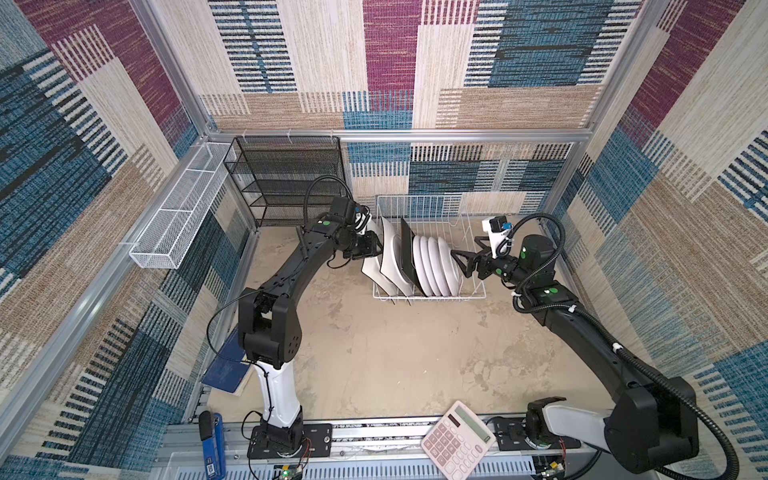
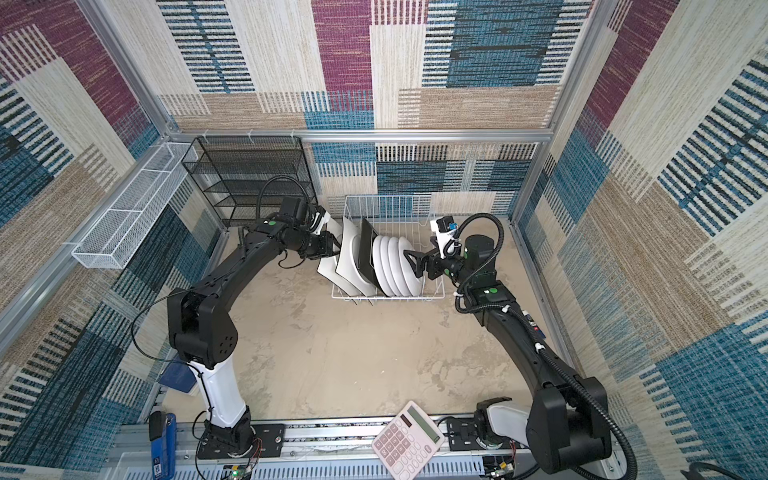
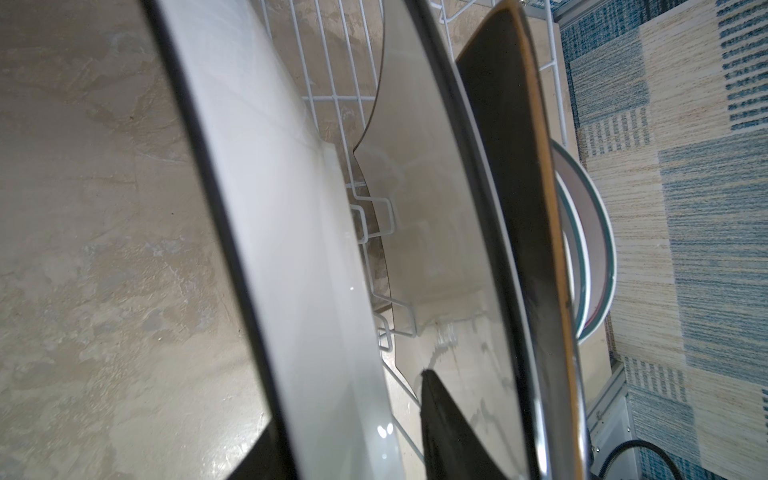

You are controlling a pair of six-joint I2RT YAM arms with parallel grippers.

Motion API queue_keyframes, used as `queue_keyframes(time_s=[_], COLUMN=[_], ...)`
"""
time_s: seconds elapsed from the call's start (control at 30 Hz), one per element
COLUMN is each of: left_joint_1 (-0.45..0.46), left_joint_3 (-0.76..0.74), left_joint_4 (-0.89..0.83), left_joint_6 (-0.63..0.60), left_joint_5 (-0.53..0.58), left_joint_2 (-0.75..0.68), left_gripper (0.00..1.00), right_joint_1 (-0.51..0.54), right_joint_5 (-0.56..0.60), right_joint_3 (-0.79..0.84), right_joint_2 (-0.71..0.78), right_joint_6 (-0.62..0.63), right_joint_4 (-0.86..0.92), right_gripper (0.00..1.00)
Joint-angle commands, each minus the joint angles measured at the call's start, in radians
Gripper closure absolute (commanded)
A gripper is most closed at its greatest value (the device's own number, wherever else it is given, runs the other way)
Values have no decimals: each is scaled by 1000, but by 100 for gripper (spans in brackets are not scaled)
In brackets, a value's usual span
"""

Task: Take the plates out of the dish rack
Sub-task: 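Close the left gripper on the white square plate's rim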

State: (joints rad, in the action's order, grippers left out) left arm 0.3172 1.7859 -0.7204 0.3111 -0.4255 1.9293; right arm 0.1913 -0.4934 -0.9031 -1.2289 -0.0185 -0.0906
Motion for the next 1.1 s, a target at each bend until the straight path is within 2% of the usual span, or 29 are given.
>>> queue_keyframes(time_s=[0.0, 0.13, 0.53, 0.83, 1.07], left_joint_1=[4, 5, 8, 7, 8], left_joint_3=[4, 0, -11, -11, 1], left_joint_4=[-14, -15, -15, -15, -16], left_joint_6=[17, 27, 62, 91, 114], left_joint_5=[-17, -23, -33, -38, -58], left_joint_2=[9, 8, 11, 18, 20], left_gripper=[61, 62, 75, 86, 99], right_joint_1=[2, 2, 2, 3, 2], right_joint_5=[21, 16, 27, 35, 35], right_joint_3=[0, 9, 11, 9, 7], right_joint_2=[6, 3, 14, 17, 18], right_joint_6=[-9, -9, -5, -3, -9], right_joint_4=[-32, -41, -43, -43, -52], right_gripper=[1, 1, 1, 1, 1])
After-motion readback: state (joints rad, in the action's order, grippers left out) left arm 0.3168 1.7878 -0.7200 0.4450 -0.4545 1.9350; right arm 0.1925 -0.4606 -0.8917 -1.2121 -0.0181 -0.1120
